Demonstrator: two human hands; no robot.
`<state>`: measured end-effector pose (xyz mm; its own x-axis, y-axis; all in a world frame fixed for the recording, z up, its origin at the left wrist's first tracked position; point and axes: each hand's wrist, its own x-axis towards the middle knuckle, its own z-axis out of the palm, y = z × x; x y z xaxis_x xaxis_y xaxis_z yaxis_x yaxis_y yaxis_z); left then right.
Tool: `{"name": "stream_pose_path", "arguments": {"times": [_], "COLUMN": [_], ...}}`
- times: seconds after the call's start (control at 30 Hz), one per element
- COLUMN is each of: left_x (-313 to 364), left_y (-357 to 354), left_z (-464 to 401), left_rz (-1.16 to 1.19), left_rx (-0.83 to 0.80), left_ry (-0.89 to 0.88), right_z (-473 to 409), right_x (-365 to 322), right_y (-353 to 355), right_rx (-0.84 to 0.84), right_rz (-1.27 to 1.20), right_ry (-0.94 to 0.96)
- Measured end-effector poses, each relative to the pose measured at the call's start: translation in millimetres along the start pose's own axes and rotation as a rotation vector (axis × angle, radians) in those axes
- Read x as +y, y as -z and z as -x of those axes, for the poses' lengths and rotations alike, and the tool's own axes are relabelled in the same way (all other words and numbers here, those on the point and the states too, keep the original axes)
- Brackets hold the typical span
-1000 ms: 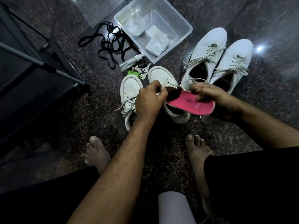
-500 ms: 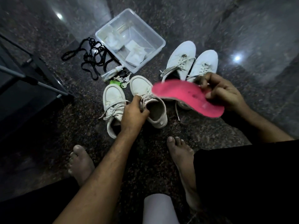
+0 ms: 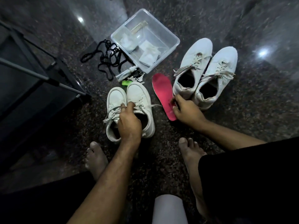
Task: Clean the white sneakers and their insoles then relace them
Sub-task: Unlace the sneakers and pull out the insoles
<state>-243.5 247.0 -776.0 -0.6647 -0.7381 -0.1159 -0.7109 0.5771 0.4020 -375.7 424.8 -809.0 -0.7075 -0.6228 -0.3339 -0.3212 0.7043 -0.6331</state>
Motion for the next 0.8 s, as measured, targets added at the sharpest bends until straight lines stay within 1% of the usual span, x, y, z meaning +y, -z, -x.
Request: {"name": "stream_pose_path", "arguments": {"times": [0.1, 0.17, 0.2, 0.27, 0.3, 0.33, 0.37, 0.4, 0.47, 0.53, 0.57, 0.6, 0.63, 0.67, 0.7, 0.73, 0.77, 0.8], "left_x": [-15, -20, -18, -13, -9, -6, -2, -2, -13, -36, -52, -71, -89, -106, -118, -125, -129, -128], "left_y": [10, 13, 14, 16, 17, 19, 23, 28, 41, 52, 56, 57, 57, 55, 52, 50, 48, 45], "left_z": [-4, -9, -11, -12, -10, -7, -6, -6, -8, -14, -16, -17, -17, -17, -17, -15, -12, -9], "left_rz": [-0.069, 0.001, 0.060, 0.210, 0.272, 0.300, 0.293, 0.272, 0.244, 0.281, 0.264, 0.197, 0.118, 0.091, 0.153, 0.279, 0.400, 0.461], "left_rx": [0.006, -0.020, -0.053, -0.123, -0.139, -0.119, -0.065, 0.030, 0.241, 0.360, 0.389, 0.399, 0.370, 0.275, 0.133, -0.012, -0.102, -0.167], "left_ry": [0.035, 0.053, 0.049, 0.023, 0.018, 0.022, 0.028, 0.033, 0.035, 0.046, 0.072, 0.131, 0.228, 0.352, 0.480, 0.564, 0.580, 0.555], "right_z": [-11, -15, -16, -12, -9, -5, -1, 2, 3, 1, 0, 0, -2, -3, -6, -7, -9, -9], "right_x": [5, 6, 6, -4, -12, -24, -37, -53, -87, -119, -132, -140, -142, -140, -135, -130, -126, -123], "right_y": [1, 4, 5, 6, 6, 7, 10, 12, 10, -3, -14, -26, -39, -49, -55, -57, -57, -56], "right_rx": [-0.055, -0.059, -0.061, -0.084, -0.080, -0.044, 0.012, 0.056, 0.085, 0.030, -0.027, -0.091, -0.141, -0.180, -0.204, -0.219, -0.210, -0.211], "right_rz": [0.076, 0.169, 0.269, 0.558, 0.674, 0.743, 0.763, 0.747, 0.621, 0.473, 0.454, 0.491, 0.573, 0.677, 0.770, 0.853, 0.907, 0.927], "right_ry": [-0.019, 0.001, 0.024, 0.063, 0.068, 0.091, 0.144, 0.226, 0.438, 0.688, 0.820, 0.927, 0.991, 0.994, 0.953, 0.891, 0.849, 0.795]}}
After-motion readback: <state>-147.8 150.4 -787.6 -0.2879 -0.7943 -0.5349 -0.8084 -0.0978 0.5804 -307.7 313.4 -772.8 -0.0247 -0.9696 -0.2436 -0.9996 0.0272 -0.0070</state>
